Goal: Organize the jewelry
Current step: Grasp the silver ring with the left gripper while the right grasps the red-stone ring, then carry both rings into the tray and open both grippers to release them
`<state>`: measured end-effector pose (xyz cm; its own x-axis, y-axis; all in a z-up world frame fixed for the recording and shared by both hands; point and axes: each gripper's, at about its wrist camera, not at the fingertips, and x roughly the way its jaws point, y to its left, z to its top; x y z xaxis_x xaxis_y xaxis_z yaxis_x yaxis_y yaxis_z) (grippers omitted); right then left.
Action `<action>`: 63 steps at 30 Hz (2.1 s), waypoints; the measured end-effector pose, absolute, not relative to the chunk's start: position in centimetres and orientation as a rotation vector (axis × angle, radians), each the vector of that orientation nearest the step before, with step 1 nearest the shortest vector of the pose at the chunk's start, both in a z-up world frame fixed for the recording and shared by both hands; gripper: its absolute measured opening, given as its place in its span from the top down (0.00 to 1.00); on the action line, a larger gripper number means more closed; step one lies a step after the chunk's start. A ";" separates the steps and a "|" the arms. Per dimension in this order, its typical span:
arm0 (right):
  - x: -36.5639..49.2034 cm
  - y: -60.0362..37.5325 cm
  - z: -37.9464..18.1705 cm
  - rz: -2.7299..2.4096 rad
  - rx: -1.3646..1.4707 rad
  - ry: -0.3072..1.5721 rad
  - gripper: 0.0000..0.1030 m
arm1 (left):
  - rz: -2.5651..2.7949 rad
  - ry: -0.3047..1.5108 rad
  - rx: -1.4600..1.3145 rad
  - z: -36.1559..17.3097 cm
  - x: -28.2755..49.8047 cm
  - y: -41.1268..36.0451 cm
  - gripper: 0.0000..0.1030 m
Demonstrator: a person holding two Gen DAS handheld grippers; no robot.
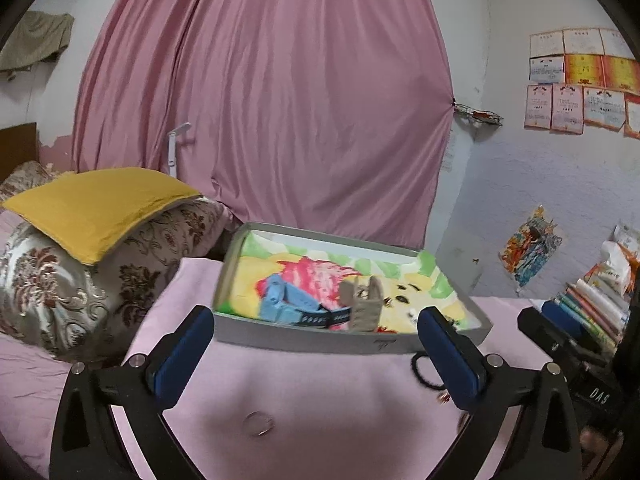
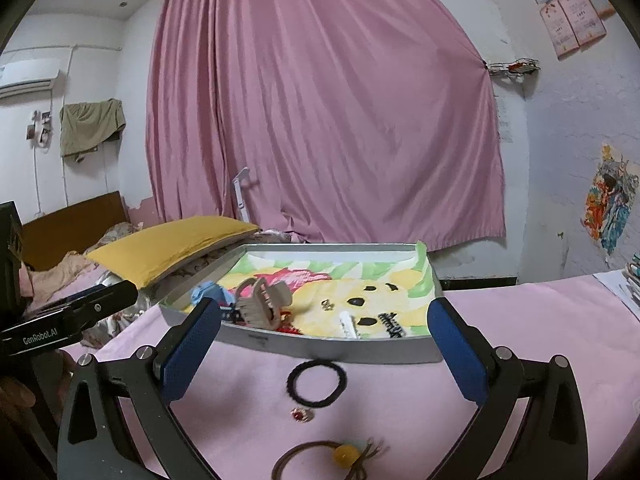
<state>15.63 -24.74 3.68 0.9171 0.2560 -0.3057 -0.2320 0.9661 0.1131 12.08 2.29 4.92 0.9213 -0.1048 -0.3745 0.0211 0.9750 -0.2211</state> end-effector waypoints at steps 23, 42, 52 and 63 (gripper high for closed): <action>17.1 -22.6 0.1 0.392 0.046 0.612 0.02 | -0.122 0.658 -0.205 0.6 11.3 4.6 0.01; 21.1 -20.7 -3.5 0.353 0.013 0.879 0.58 | -0.087 0.832 -0.124 -1.4 14.7 3.1 0.41; 21.6 -21.1 -3.2 0.359 0.024 0.894 0.67 | -0.058 0.833 -0.084 -1.3 15.0 2.6 0.66; 21.7 -20.8 -3.2 0.376 -0.019 0.899 0.88 | -0.051 0.831 -0.039 -1.4 15.0 1.8 0.81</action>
